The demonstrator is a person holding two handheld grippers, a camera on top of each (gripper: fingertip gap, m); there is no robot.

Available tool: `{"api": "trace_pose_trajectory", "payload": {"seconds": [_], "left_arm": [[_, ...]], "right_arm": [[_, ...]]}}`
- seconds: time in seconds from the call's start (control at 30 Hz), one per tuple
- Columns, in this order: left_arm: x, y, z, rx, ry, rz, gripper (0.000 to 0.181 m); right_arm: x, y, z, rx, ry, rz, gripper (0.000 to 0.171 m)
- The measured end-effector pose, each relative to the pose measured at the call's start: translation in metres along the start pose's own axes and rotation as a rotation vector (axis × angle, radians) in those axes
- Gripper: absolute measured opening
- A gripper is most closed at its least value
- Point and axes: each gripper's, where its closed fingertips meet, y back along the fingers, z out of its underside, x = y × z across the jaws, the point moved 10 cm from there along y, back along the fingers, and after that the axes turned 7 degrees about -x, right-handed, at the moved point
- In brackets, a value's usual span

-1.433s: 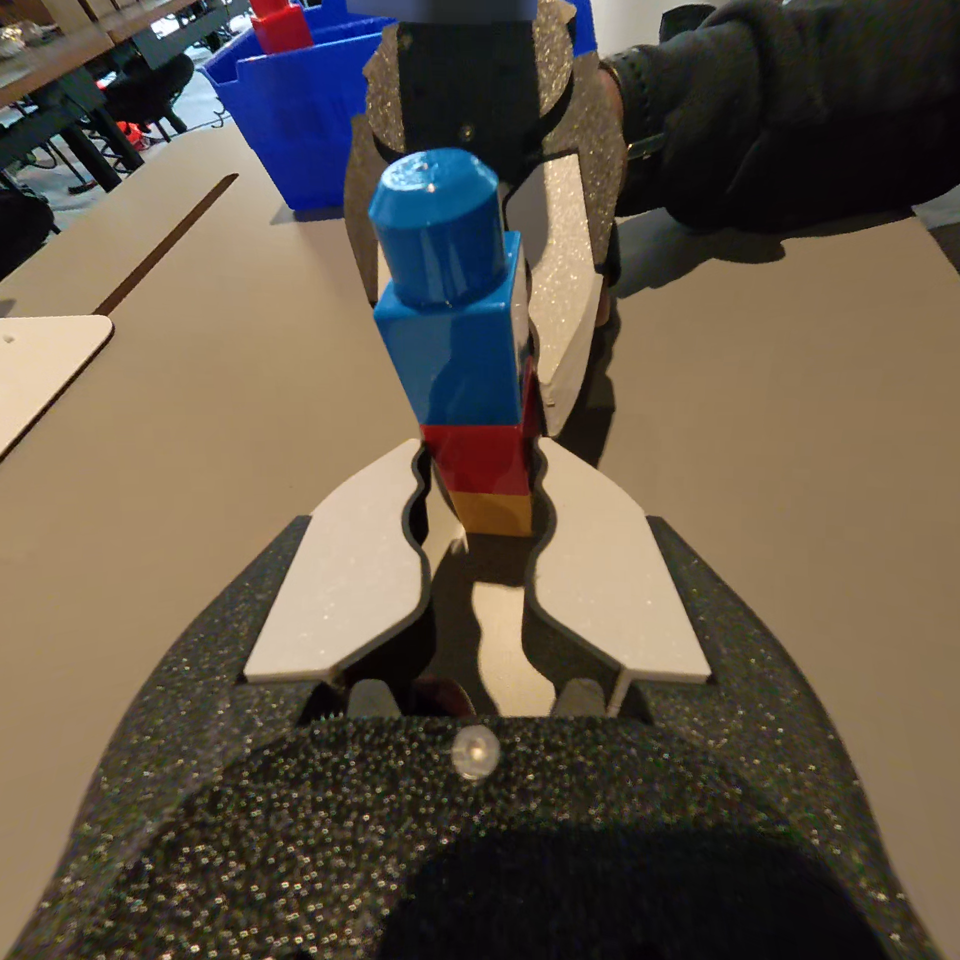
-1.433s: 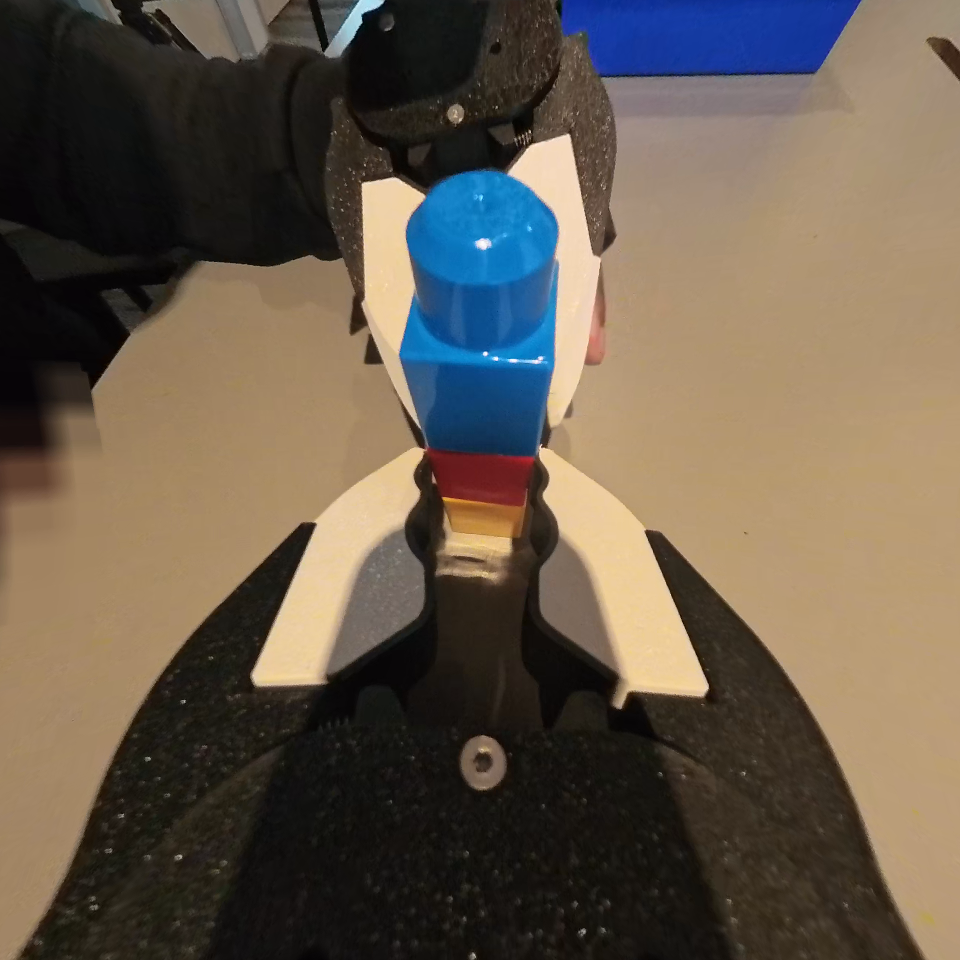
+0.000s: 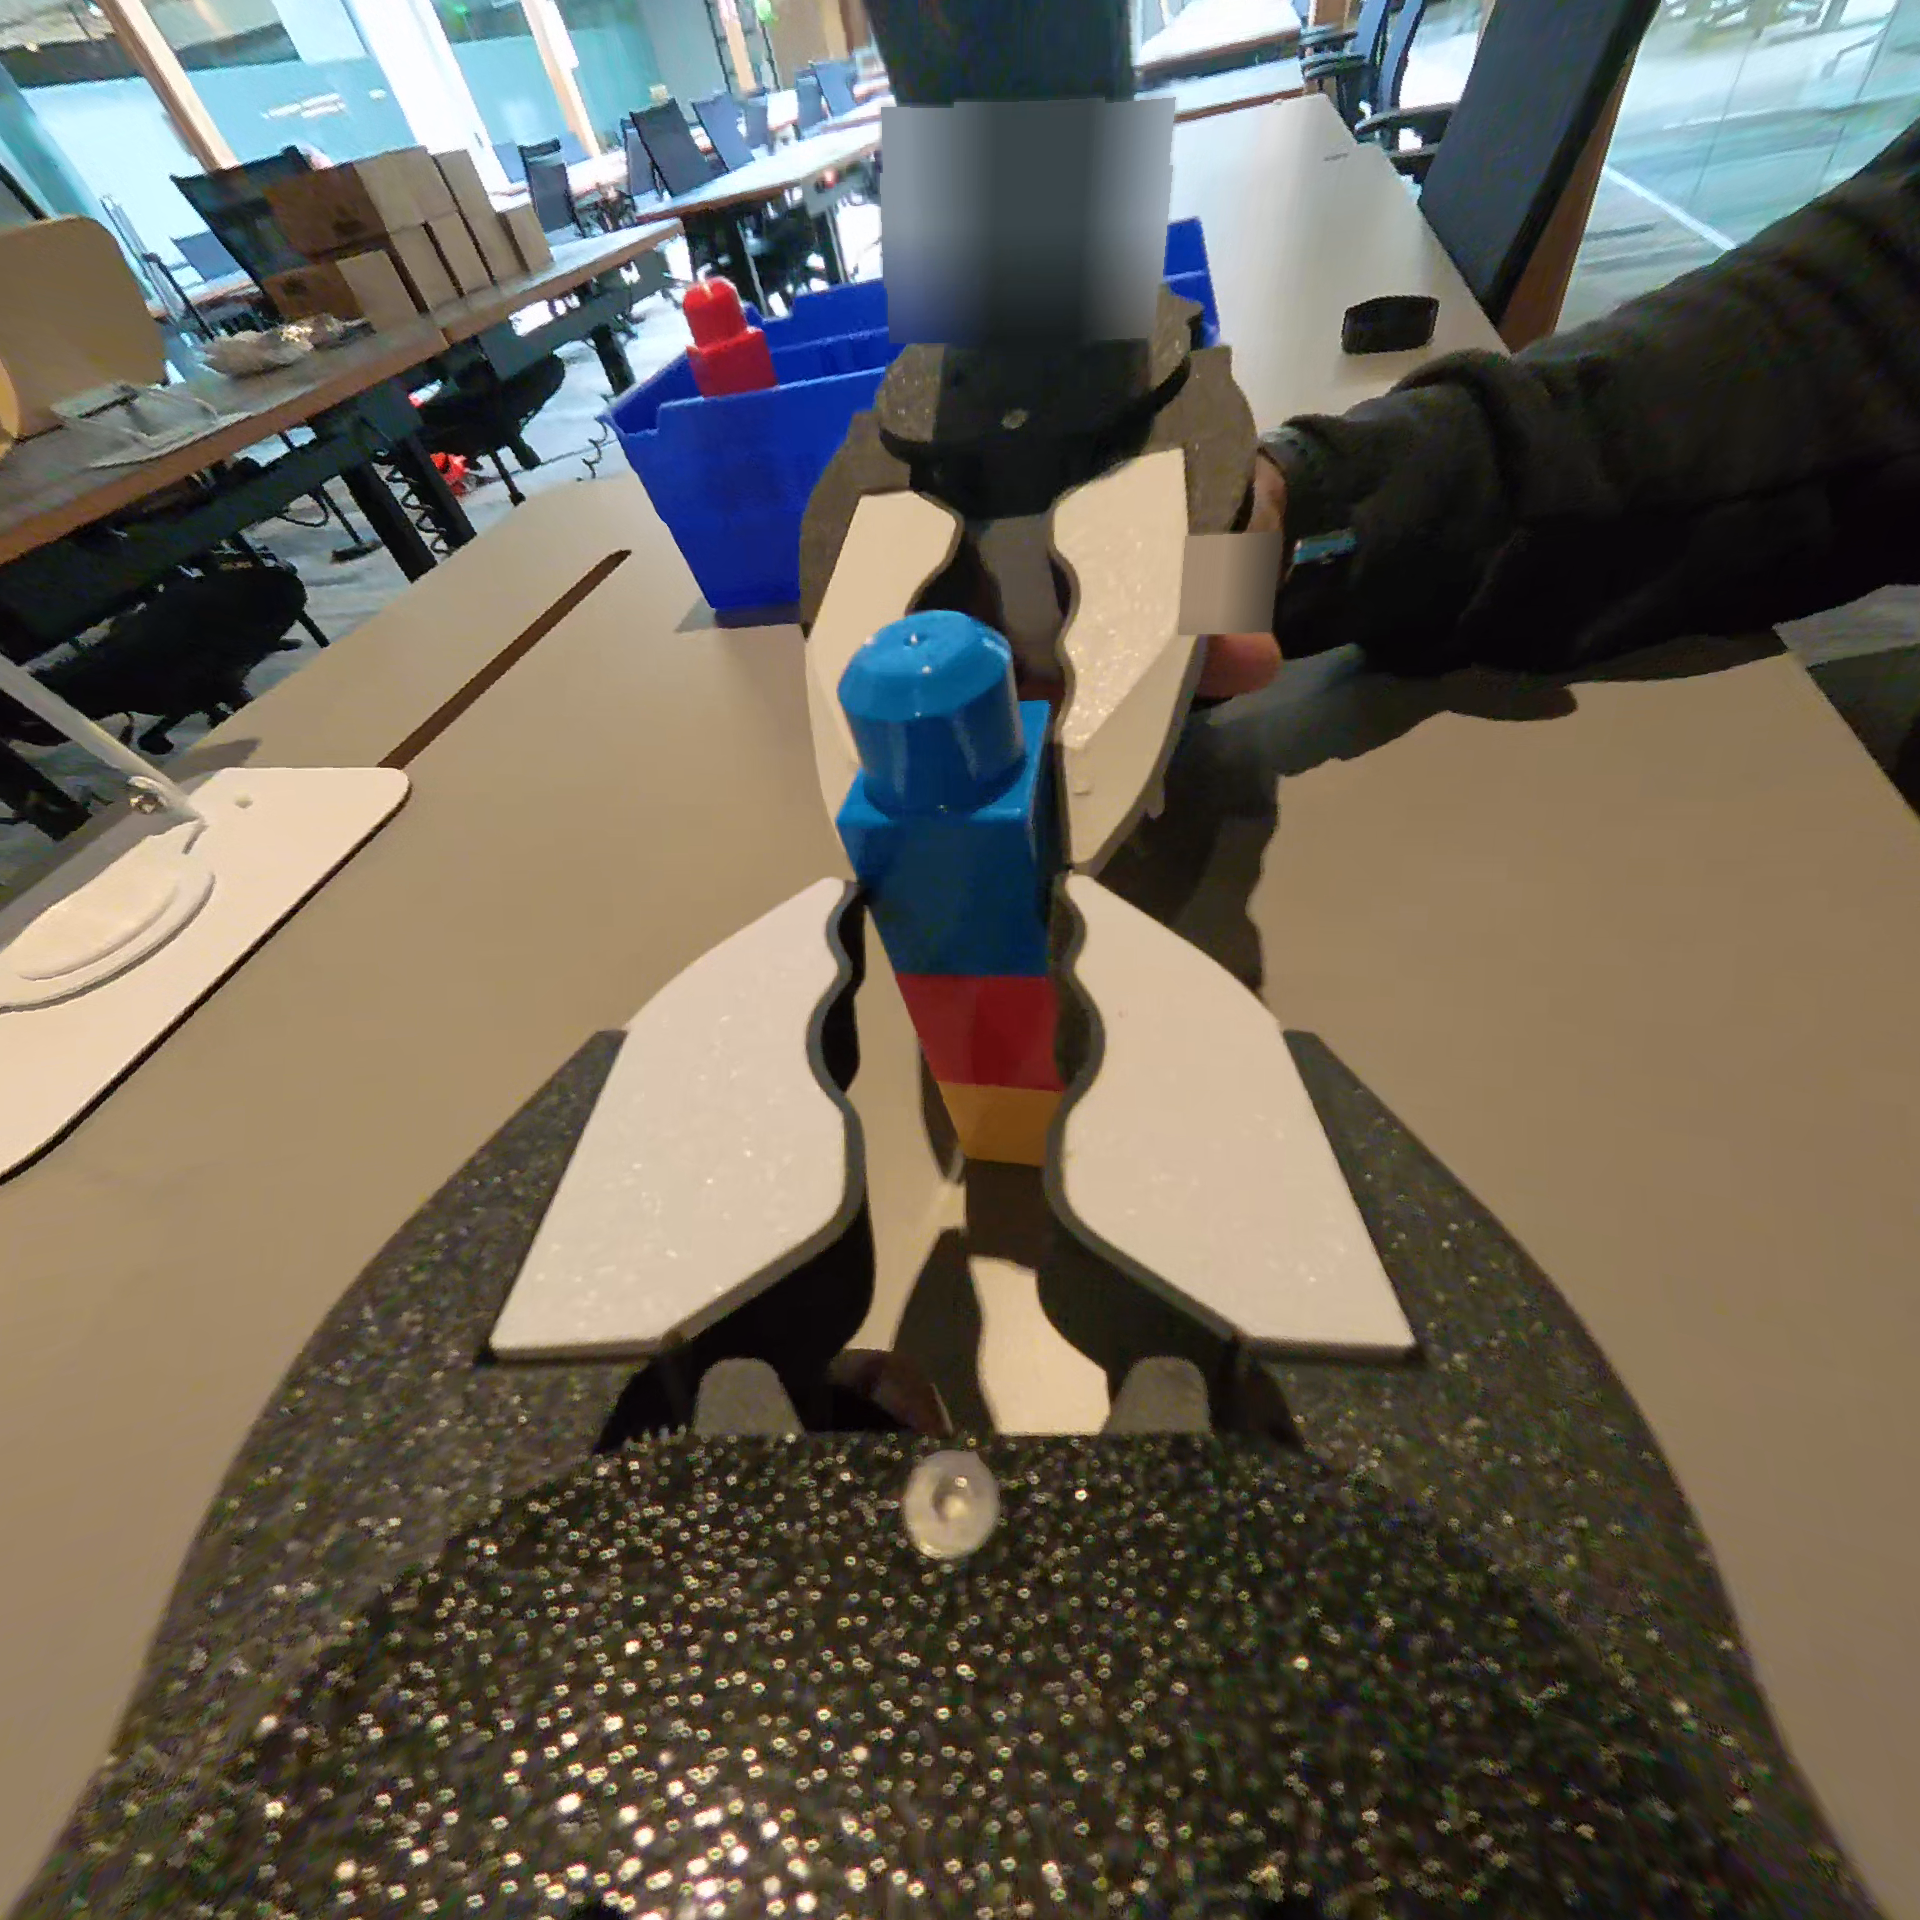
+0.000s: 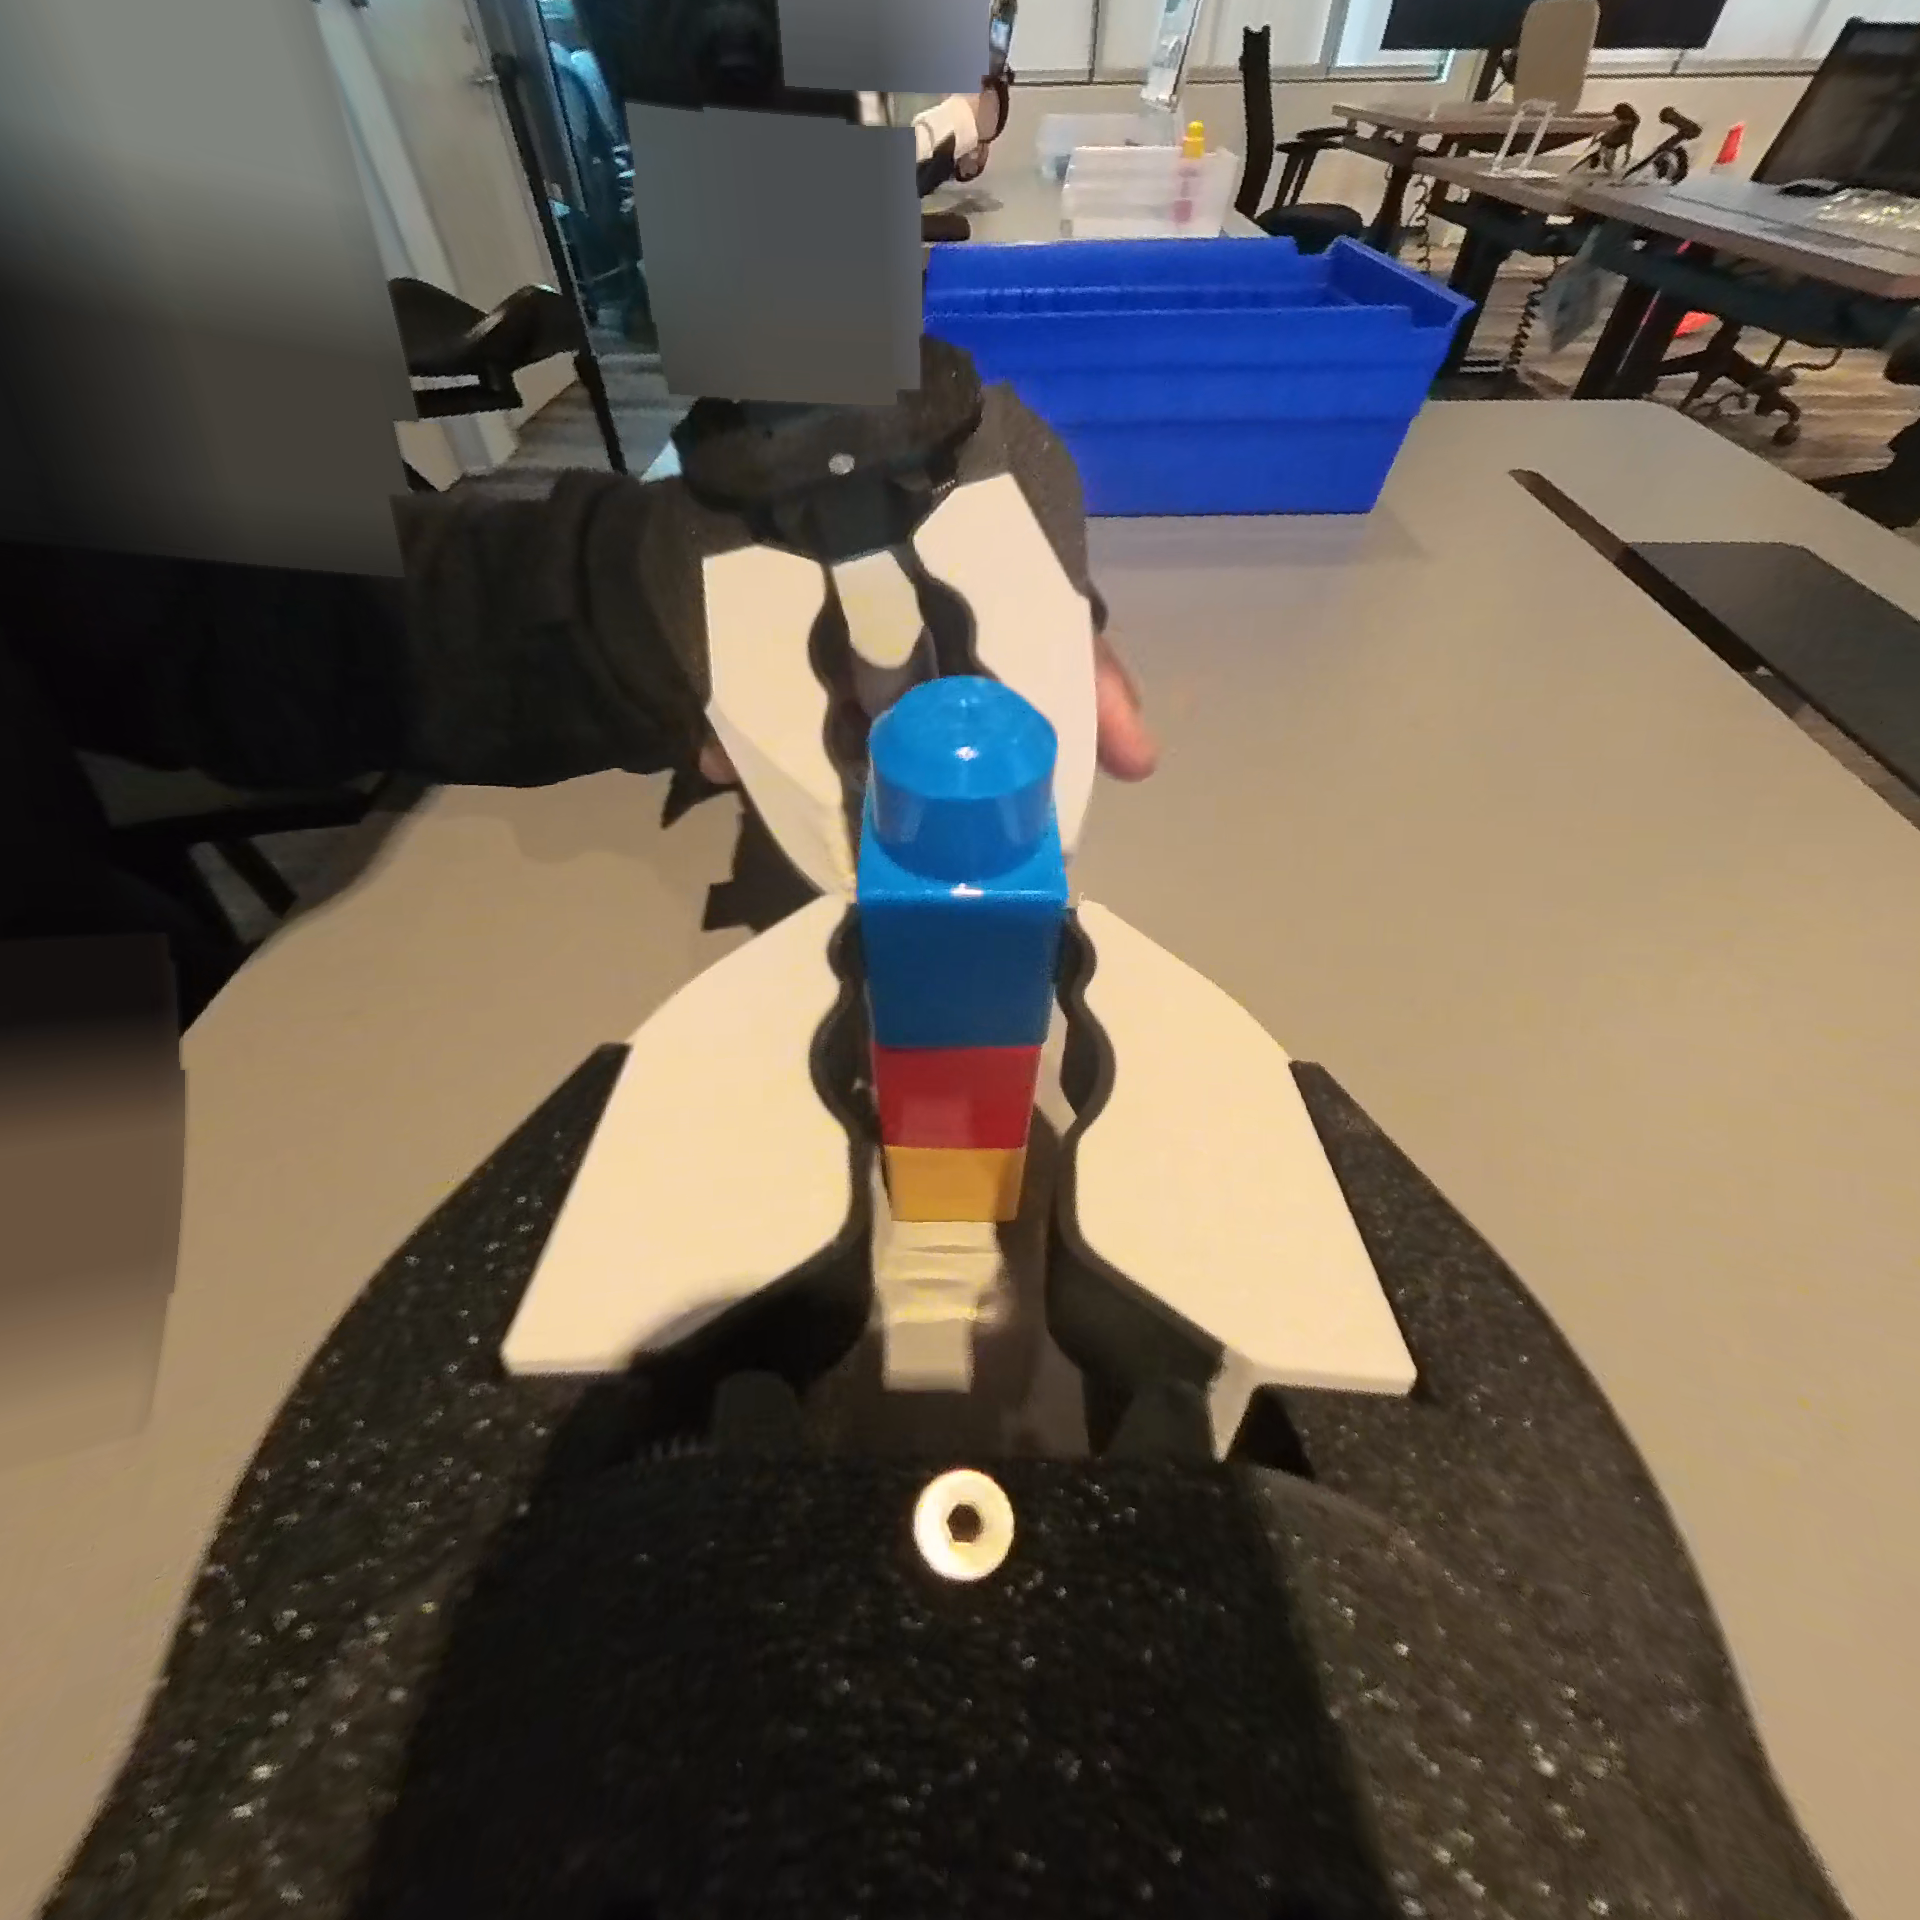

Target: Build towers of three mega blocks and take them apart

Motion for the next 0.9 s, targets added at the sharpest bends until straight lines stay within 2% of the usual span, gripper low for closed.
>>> {"api": "trace_pose_trajectory", "payload": {"seconds": [0.13, 0.9], "left_arm": [[-0.0034, -0.0008, 0.0028, 0.018, 0.070, 0.037, 0.032], [-0.0031, -0.0017, 0.0077, 0.059, 0.075, 0.063, 0.032]], "right_arm": [[0.0010, 0.0000, 0.0009, 0.005, 0.003, -0.003, 0.036], [-0.0010, -0.0027, 0.0097, 0.072, -0.045, -0.010, 0.038]]}}
